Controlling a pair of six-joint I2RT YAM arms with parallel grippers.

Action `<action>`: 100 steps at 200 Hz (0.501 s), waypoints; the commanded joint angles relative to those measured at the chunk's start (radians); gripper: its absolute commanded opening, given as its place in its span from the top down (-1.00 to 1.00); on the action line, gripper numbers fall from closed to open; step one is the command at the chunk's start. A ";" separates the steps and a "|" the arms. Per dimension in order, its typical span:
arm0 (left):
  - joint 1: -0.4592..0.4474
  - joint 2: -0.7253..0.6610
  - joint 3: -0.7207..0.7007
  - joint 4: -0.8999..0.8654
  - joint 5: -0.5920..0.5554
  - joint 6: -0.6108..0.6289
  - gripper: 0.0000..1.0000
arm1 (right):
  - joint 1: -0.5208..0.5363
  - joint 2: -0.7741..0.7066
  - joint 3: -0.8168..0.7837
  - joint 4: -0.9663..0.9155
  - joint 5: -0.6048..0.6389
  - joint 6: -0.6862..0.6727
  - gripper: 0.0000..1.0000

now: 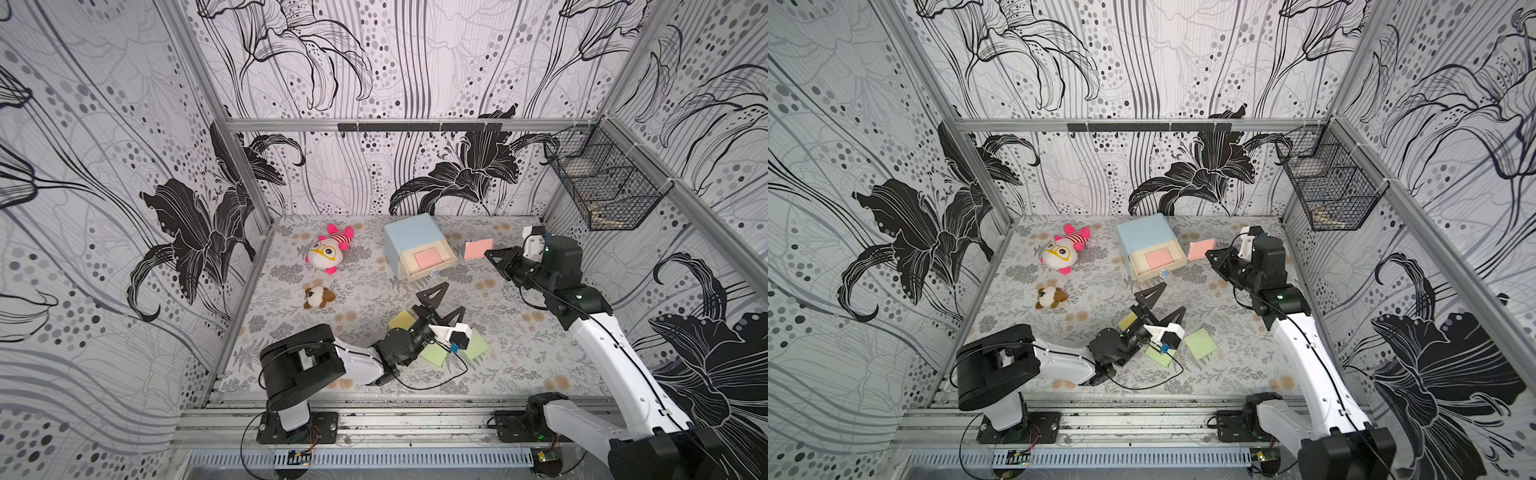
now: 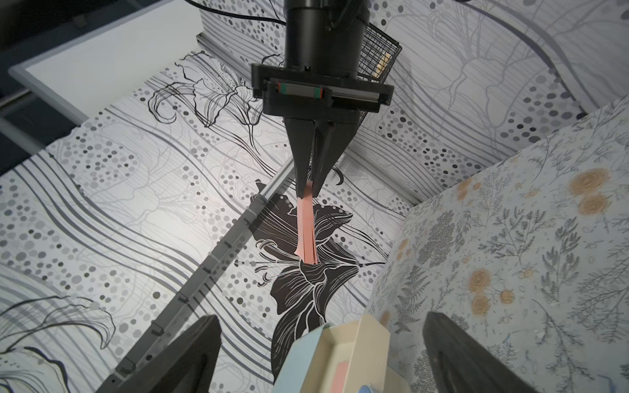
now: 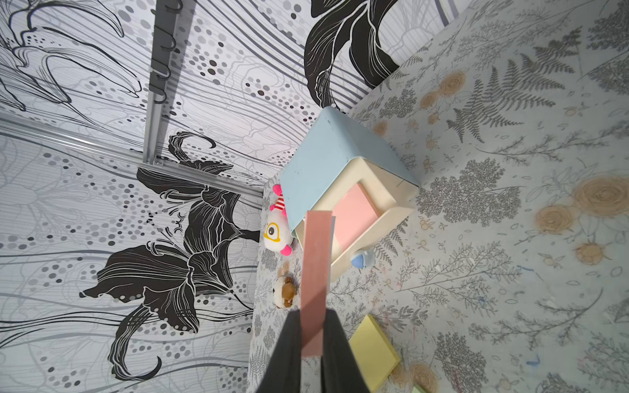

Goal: Please put the sticky notes in the drawer by color
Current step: Place the sticky notes in the drawer.

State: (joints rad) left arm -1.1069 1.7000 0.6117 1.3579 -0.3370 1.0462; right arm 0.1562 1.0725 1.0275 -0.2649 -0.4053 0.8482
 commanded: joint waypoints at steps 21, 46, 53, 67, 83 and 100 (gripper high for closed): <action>0.004 -0.217 -0.084 -0.178 -0.072 -0.339 -0.95 | -0.001 0.049 0.028 0.105 -0.030 -0.056 1.00; 0.030 -0.338 -0.136 -0.255 -0.092 -0.506 -0.95 | -0.001 0.092 0.006 0.168 -0.061 -0.035 1.00; 0.041 -0.372 -0.150 -0.266 -0.085 -0.550 -0.95 | 0.000 0.103 -0.002 0.183 -0.067 -0.029 1.00; 0.069 -0.443 -0.163 -0.300 -0.069 -0.662 -0.95 | 0.000 0.117 -0.015 0.204 -0.076 -0.019 1.00; 0.130 -0.520 -0.143 -0.411 -0.060 -0.826 -0.95 | 0.005 0.127 -0.034 0.227 -0.081 -0.009 1.00; 0.218 -0.577 -0.128 -0.499 -0.050 -1.034 -0.95 | 0.015 0.135 -0.059 0.262 -0.077 0.012 1.00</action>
State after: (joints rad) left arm -0.9813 1.1954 0.4591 1.0004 -0.3893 0.3691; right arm 0.1574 1.1969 1.0039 -0.0917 -0.4622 0.8295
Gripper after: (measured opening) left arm 0.975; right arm 0.149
